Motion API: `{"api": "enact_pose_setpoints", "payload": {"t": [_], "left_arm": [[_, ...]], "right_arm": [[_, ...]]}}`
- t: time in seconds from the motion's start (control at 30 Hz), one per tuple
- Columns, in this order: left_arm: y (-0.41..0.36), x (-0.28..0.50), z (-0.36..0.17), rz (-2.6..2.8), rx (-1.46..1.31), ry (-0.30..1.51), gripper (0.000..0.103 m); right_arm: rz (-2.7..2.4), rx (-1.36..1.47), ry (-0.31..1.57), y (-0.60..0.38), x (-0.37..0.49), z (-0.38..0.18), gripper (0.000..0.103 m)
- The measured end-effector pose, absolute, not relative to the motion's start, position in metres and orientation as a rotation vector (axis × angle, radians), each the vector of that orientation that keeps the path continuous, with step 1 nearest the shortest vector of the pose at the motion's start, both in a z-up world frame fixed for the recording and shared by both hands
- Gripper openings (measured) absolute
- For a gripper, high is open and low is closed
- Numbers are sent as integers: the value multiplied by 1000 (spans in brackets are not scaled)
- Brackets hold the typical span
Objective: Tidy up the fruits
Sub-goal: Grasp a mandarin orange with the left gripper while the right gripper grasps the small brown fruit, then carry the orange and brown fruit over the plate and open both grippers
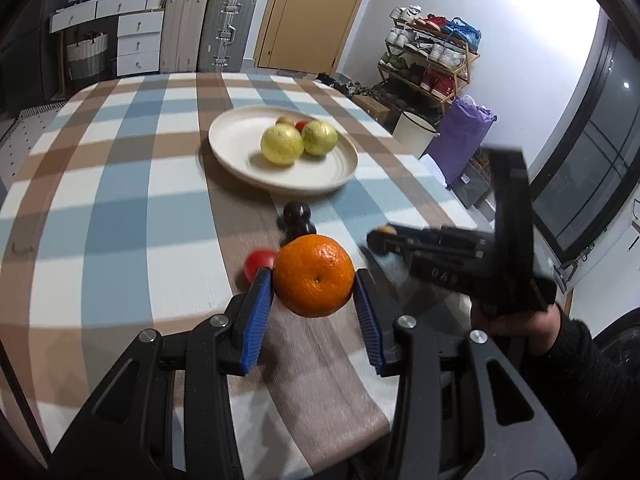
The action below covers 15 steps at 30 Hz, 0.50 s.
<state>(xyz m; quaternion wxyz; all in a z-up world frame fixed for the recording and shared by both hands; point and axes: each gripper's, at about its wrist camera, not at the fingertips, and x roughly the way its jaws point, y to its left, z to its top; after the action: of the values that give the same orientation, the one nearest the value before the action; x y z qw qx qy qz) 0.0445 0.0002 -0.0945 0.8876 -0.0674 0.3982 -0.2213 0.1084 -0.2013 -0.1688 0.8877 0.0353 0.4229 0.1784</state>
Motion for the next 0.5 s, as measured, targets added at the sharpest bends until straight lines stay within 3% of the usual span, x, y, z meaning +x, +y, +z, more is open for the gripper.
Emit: {"api": "enact_pose_setpoints", "payload": {"t": [0.5], "left_arm": [[10,135,-55,-460,-163,812,38]], "right_arm": [[459,124,814,-200,129,-127,24]]}}
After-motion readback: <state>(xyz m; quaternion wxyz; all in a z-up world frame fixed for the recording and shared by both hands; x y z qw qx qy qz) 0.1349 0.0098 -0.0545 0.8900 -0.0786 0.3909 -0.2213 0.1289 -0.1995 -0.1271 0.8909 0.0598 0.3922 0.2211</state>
